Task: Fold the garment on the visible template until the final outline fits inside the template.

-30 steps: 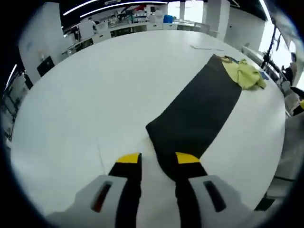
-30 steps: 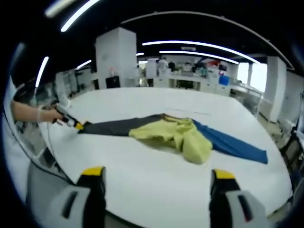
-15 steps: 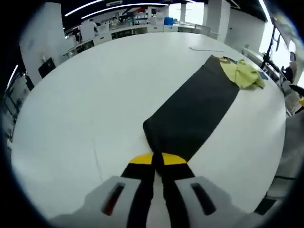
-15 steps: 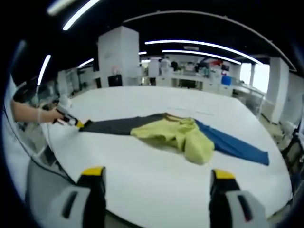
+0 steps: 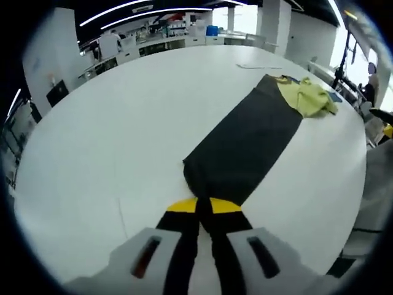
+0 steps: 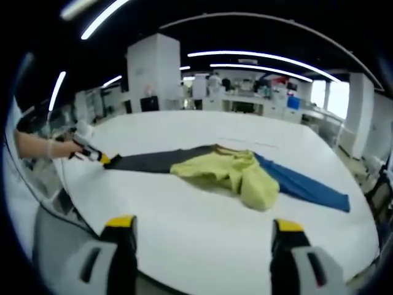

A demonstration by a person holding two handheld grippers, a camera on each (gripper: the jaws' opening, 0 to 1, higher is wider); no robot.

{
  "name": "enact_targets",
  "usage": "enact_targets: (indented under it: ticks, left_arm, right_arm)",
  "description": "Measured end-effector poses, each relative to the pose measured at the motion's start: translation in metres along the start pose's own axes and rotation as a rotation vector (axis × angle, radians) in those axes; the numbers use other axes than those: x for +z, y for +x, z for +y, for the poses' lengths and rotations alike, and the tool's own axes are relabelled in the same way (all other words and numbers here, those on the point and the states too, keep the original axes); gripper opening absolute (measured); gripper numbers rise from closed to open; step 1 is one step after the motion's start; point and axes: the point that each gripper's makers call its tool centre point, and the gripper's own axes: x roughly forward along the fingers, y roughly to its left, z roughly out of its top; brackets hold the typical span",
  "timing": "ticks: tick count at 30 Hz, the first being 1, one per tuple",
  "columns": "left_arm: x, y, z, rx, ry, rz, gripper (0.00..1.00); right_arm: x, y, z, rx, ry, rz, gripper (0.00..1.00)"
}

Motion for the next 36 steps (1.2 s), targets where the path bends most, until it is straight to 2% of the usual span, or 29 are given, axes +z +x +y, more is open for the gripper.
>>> enact_targets:
  ticks: [2,6,9,11,12,13,14,15,16,17,22,25,27,29,30,32,34,36]
  left_arm:
    - [0.000,-0.002,0.003,0.015,0.007,-0.005,0.16]
    - [-0.004,-0.003,0.007,0.028,0.001,-0.006,0.24]
    - [-0.006,-0.003,0.009,0.048,-0.003,-0.005,0.39]
    - [-0.006,-0.001,0.012,0.045,-0.007,-0.010,0.41]
    - [-0.005,-0.001,0.012,0.040,-0.019,-0.013,0.39]
    - [-0.004,0.000,0.011,0.026,-0.073,-0.025,0.34]
    - [-0.004,0.000,0.011,0.021,-0.085,-0.025,0.25]
    - [-0.002,-0.001,0.010,0.008,-0.148,-0.033,0.19]
    - [-0.001,0.001,0.014,-0.003,-0.173,-0.041,0.14]
    - [-0.001,0.001,0.017,-0.001,-0.197,-0.050,0.11]
    - [-0.003,0.003,0.028,0.022,-0.224,-0.065,0.11]
    - [-0.004,0.006,0.025,0.018,-0.228,-0.057,0.05]
    - [-0.002,0.007,0.021,0.016,-0.263,-0.067,0.01]
    - [0.000,0.007,0.017,0.017,-0.252,-0.073,0.01]
    - [0.005,0.006,0.017,0.031,-0.185,-0.082,0.01]
    - [0.012,0.005,0.007,0.033,-0.122,-0.096,0.01]
    - [0.021,0.010,-0.002,0.016,-0.079,-0.102,0.01]
    - [0.022,0.014,-0.012,-0.005,-0.040,-0.091,0.01]
  right_arm:
    - [0.000,0.000,0.000,0.000,0.001,0.000,0.90]
    - [0.000,0.000,0.001,0.002,0.001,0.001,0.90]
    - [0.000,0.001,0.001,0.004,-0.001,0.000,0.90]
    - [0.000,0.001,0.001,0.003,0.000,0.000,0.90]
    - [0.000,0.001,0.001,0.003,0.000,0.001,0.90]
    - [-0.001,0.001,0.001,0.003,-0.001,0.004,0.90]
    - [-0.001,0.001,0.002,0.004,-0.003,0.004,0.90]
    - [-0.001,0.001,0.002,0.004,-0.005,0.004,0.90]
    - [-0.001,0.000,0.002,0.003,-0.005,0.003,0.90]
    - [-0.002,0.000,0.002,0.000,-0.001,0.005,0.90]
    - [-0.005,0.000,0.000,-0.007,0.004,0.009,0.89]
    - [-0.004,-0.001,-0.002,-0.011,0.005,0.009,0.89]
    - [-0.003,-0.002,-0.003,-0.015,0.005,0.008,0.89]
    - [-0.002,-0.003,-0.003,-0.019,0.004,0.005,0.89]
    - [-0.001,-0.003,-0.003,-0.019,0.006,0.003,0.89]
    - [-0.003,-0.003,-0.003,-0.019,0.007,0.006,0.89]
    - [-0.005,-0.002,-0.003,-0.016,0.003,0.014,0.89]
    - [-0.006,-0.002,-0.001,-0.014,0.002,0.017,0.88]
